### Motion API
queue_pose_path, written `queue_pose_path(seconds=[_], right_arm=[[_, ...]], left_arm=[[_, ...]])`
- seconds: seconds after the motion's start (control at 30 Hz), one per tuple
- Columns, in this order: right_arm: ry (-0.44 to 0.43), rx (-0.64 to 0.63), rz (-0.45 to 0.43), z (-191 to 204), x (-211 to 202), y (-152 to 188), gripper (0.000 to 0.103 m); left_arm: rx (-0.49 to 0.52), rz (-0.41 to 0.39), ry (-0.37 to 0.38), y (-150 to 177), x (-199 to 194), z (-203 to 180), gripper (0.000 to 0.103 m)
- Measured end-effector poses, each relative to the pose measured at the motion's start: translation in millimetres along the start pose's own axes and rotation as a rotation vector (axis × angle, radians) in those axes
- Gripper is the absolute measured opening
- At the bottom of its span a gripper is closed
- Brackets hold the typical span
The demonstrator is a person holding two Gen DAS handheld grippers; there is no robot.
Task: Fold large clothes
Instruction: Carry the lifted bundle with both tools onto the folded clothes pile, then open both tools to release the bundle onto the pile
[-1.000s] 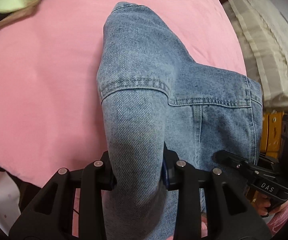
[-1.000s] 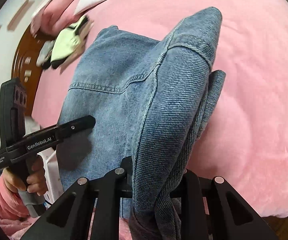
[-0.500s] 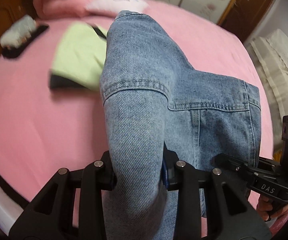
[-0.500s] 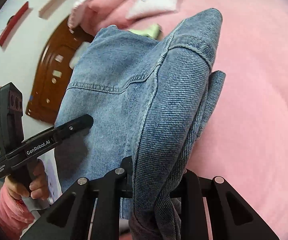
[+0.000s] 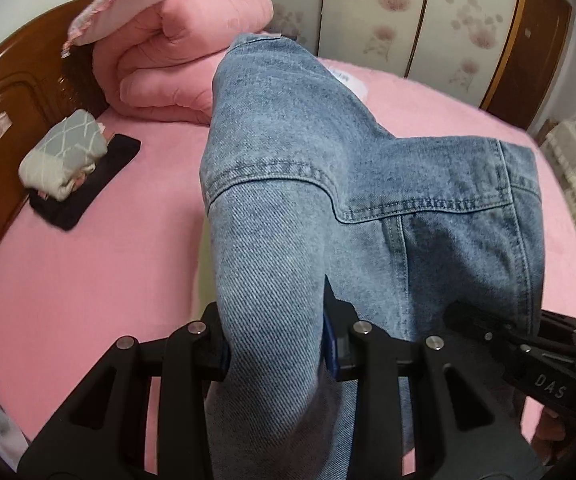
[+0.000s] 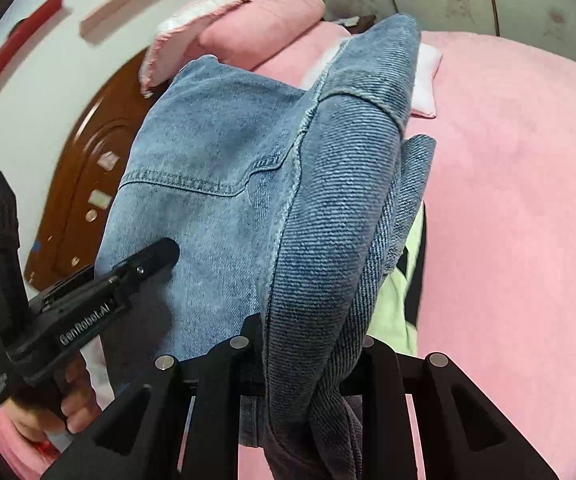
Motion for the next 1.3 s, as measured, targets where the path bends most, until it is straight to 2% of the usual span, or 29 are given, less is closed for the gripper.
queue_pose_path(seconds=[0.03,0.1,0.13,0.2,0.23,0.27,0.3,0.33,0.37,0.4,0.47,0.5,0.53,0.6,0.73,0.87,0.9,0.93,0.97,1.0,1.03,1.07,1.2,1.3], right_arm=[[0.012,0.016,0.006,-12.3,7.4,-3.2,0.018],[0.062,0.035,0.034,-42.0,21.0,-20.3,0.021],[0.143,0.032,0.072,-57.4,39.8,-23.1,0.023],[0.298,0.01,0.174,-83.2,73.6,-13.9,0.026],[0.384,-0.026,0.227,-96.1,88.9,-8.0,0.026],[0.426,-0.035,0.231,-109.5,95.5,-4.1,0.026],[0.412,-0.017,0.222,-121.4,91.4,2.2,0.027],[0.361,0.017,0.189,-136.5,84.1,6.5,0.027],[0.333,0.048,0.163,-150.3,79.4,6.0,0.03],[0.328,0.065,0.159,-163.3,63.5,25.2,0.035],[0.303,0.091,0.179,-190.7,53.6,33.6,0.037],[0.293,0.093,0.185,-176.9,48.3,42.4,0.037],[0.287,0.091,0.19,-181.0,47.3,44.3,0.037],[0.296,0.058,0.189,-185.3,50.0,44.7,0.038],[0.367,-0.04,0.185,-183.1,51.4,64.6,0.041],[0.333,0.013,0.211,-200.3,36.1,86.0,0.06],[0.294,0.032,0.22,-209.4,28.2,86.9,0.06],[0.273,0.042,0.225,-214.5,20.2,90.5,0.06],[0.274,0.037,0.226,-220.1,10.9,95.0,0.06],[0.287,0.027,0.22,-219.9,7.7,100.0,0.06],[0.308,0.015,0.208,-224.8,-1.9,105.4,0.06],[0.327,0.009,0.199,-229.1,-14.4,112.3,0.06],[0.354,0.031,0.205,-241.7,-49.8,137.9,0.06],[0.411,0.066,0.229,-251.7,-71.1,154.1,0.065]], left_arm=[[0.011,0.016,-0.001,-9.6,27.0,3.1,0.031],[-0.002,0.11,0.002,-10.1,96.2,6.1,0.032],[-0.008,0.174,-0.009,-5.8,128.2,6.8,0.033],[0.012,0.367,-0.089,10.3,186.6,6.2,0.038],[0.019,0.395,-0.138,13.0,205.0,6.0,0.045],[0.022,0.372,-0.163,10.4,211.4,4.5,0.05],[0.038,0.337,-0.178,5.8,216.8,2.2,0.051],[0.052,0.323,-0.17,2.6,222.3,1.8,0.052],[0.047,0.322,-0.148,-0.8,229.6,5.3,0.054],[0.023,0.324,-0.116,-3.3,235.8,11.6,0.055],[-0.111,0.334,-0.028,-1.7,250.3,35.6,0.062],[-0.167,0.329,0.002,-0.2,255.9,46.1,0.062],[-0.19,0.318,0.016,1.1,259.0,50.9,0.063],[-0.146,0.293,0.001,1.1,263.0,48.7,0.064],[-0.13,0.235,0.003,5.0,267.4,52.8,0.064],[-0.1,0.154,0.017,36.2,238.3,37.0,0.067],[-0.106,0.143,0.008,47.7,229.1,41.3,0.067],[-0.105,0.133,-0.008,49.0,226.6,39.2,0.071],[-0.103,0.128,-0.056,51.1,222.1,36.1,0.084],[-0.11,0.136,-0.111,57.0,216.0,29.8,0.091],[-0.131,0.144,-0.158,61.8,211.6,25.2,0.096],[-0.167,0.139,-0.171,66.5,208.3,24.5,0.096],[-0.299,0.094,-0.172,97.0,180.3,22.4,0.096],[-0.379,0.068,-0.159,130.3,137.1,15.5,0.096]])
Point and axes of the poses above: each gripper's, at about its wrist camera, not at the fingertips, and x roughly the way its jaws point, z to its left, y to its underside, the point moved 2 cm from there along x, roughly the way its jaws point, and after that the axes turned 9 degrees about x, right-handed, at the moved point
